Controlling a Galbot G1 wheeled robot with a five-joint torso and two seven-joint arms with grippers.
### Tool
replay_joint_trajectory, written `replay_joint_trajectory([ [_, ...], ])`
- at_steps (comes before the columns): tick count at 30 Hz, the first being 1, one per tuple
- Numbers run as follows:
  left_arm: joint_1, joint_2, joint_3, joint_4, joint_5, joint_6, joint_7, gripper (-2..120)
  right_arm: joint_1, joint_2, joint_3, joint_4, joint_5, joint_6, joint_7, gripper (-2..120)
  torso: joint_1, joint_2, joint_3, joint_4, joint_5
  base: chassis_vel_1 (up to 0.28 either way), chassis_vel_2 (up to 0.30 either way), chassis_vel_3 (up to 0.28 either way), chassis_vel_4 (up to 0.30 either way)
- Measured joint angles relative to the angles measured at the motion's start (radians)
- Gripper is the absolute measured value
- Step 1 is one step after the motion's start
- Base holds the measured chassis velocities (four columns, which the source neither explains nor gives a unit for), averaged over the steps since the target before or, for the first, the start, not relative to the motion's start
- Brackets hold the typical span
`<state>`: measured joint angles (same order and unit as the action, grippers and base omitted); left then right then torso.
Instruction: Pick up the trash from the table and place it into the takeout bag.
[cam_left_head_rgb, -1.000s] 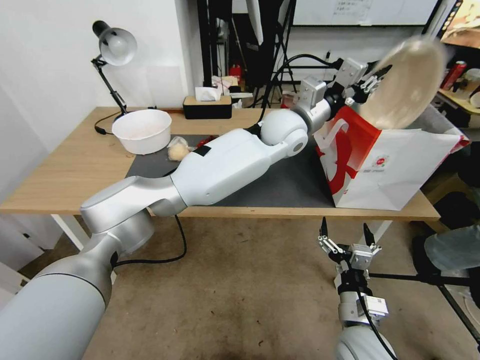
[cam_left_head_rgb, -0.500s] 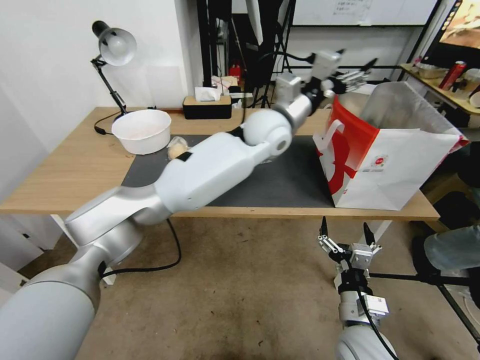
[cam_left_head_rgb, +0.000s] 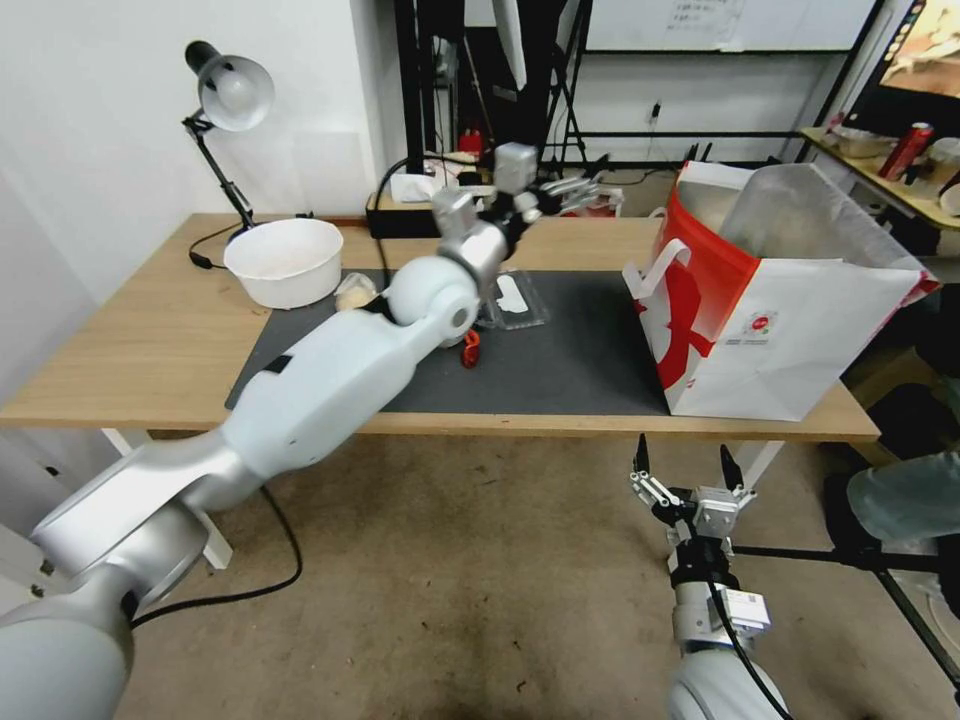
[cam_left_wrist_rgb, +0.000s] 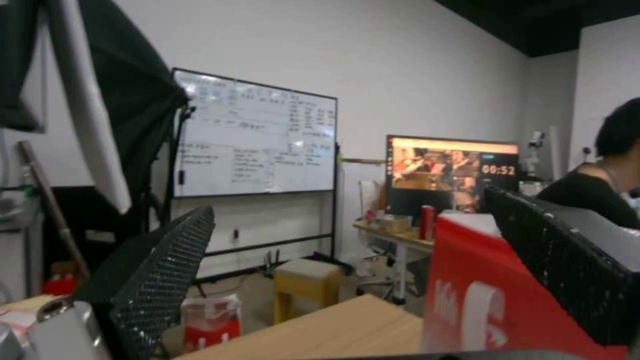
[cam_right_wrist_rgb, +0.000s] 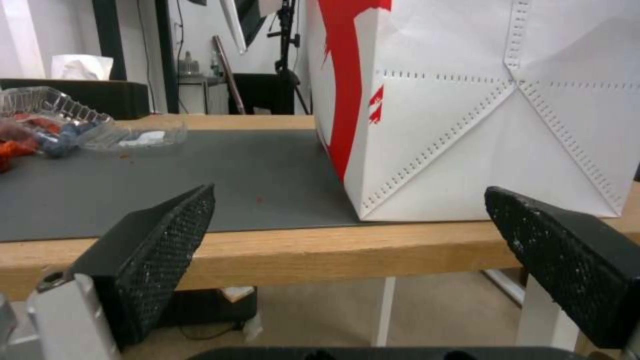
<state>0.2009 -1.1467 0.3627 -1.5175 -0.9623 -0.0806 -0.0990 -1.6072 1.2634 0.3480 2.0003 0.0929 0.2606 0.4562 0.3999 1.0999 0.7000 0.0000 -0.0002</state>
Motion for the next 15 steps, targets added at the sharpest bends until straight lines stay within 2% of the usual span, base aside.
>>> replay_joint_trajectory([
  [3,0.083,0.051,-0.067,-0.037,0.015,0.001,0.007,100,0.001,0.001,-0.002,-0.003,-0.001,-0.001,0.0,100,0.0,0.0,0.0,0.0001,-0.0001,0.0,0.0,0.0,0.0],
  [15,0.277,0.144,-0.202,-0.128,0.052,0.01,0.013,100,-0.004,0.002,-0.005,-0.008,-0.002,0.0,-0.001,100,0.0,0.0,0.0,0.0001,0.0002,0.0,0.0,0.0,0.0],
])
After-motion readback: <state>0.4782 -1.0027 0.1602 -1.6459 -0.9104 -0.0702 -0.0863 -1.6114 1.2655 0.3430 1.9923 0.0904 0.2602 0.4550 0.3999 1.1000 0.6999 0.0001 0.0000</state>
